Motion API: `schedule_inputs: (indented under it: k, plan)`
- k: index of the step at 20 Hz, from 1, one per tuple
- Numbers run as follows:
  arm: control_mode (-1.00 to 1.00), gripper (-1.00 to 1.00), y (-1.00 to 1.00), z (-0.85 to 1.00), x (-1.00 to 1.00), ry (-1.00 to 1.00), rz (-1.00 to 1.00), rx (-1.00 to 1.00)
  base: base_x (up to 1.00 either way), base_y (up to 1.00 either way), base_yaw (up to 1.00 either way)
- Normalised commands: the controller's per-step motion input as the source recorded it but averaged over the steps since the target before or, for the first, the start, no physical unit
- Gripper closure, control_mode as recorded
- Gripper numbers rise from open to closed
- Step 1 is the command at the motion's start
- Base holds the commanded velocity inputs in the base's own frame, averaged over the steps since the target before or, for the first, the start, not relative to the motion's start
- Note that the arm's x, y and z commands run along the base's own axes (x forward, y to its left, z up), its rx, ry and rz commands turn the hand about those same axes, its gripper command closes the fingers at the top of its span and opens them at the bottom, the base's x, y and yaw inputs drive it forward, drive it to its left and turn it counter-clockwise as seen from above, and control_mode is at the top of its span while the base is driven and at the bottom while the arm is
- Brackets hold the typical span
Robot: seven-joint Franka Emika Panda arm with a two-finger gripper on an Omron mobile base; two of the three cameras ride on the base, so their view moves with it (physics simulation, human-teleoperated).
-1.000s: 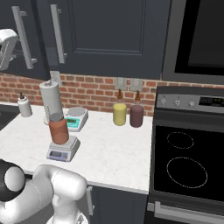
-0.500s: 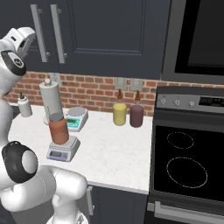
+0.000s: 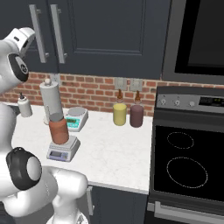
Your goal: Pick the honey bottle and place it on the digital scale for weighing, and close the cabinet.
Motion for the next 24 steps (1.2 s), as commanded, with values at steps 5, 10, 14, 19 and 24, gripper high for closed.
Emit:
schedule_inputs:
  k: [5, 10, 14, 19, 24]
  plan:
    - [-1.00, -1.00, -0.47, 0.03, -0.87, 0.09, 0.00, 0.00, 0.00, 0.00, 0.00]
    - [-1.00, -1.00, -0.34, 0.00, -0.84, 0.02, 0.00, 0.00, 0.00, 0.00, 0.00]
    - [-1.00, -1.00, -0.19, -0.01, -0.32, 0.07, 0.01, 0.00, 0.00, 0.00, 0.00]
    - [-1.00, -1.00, -0.10, 0.00, -0.47, 0.01, 0.03, 0.00, 0.00, 0.00, 0.00]
    - [-1.00, -1.00, -0.18, -0.09, -0.21, -0.01, 0.01, 0.00, 0.00, 0.00, 0.00]
